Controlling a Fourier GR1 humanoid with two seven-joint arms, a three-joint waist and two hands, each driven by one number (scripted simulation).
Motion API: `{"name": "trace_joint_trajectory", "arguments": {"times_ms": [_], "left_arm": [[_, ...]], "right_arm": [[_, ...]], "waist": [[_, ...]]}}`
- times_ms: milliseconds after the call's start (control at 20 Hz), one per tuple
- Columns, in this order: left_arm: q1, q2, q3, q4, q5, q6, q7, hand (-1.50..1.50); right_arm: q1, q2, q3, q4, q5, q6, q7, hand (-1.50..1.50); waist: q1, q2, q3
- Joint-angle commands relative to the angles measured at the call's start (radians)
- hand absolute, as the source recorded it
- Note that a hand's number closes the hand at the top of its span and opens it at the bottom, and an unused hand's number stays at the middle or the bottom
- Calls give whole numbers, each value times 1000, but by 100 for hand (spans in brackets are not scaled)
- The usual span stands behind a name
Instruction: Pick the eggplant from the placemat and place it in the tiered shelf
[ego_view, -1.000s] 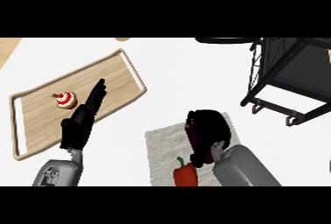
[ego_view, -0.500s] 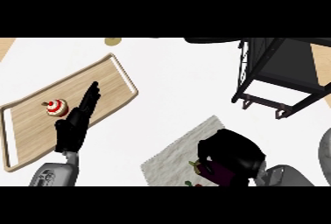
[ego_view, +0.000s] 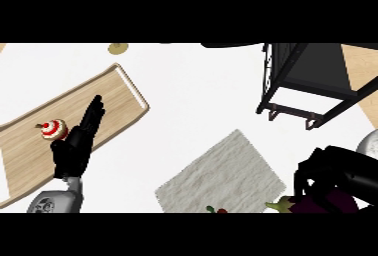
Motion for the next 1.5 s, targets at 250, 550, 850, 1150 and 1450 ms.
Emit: {"name": "trace_joint_trajectory", "arguments": {"times_ms": [250,550,850,1150,1450], "left_arm": [[-9,0,-9,-23,11,-20,10,0],[-29,-23,-49,14,-25,-16,-12,0],[-60,-30,-71,-3,-36,-25,13,0],[-110,-41,-69,18,-31,-36,28,0],[-77,-49,-82,-4,-31,-51,21,0]], "right_arm": [[82,-304,-525,226,-372,126,-333,150],[107,-433,-722,453,-565,227,-379,150],[64,-536,-801,619,-647,270,-343,150],[-33,-580,-769,671,-720,237,-218,150],[-199,-607,-698,751,-760,196,-117,150]], "waist": [[34,6,-5],[87,14,-7],[133,19,-6],[150,23,-8],[163,23,-9]]}}
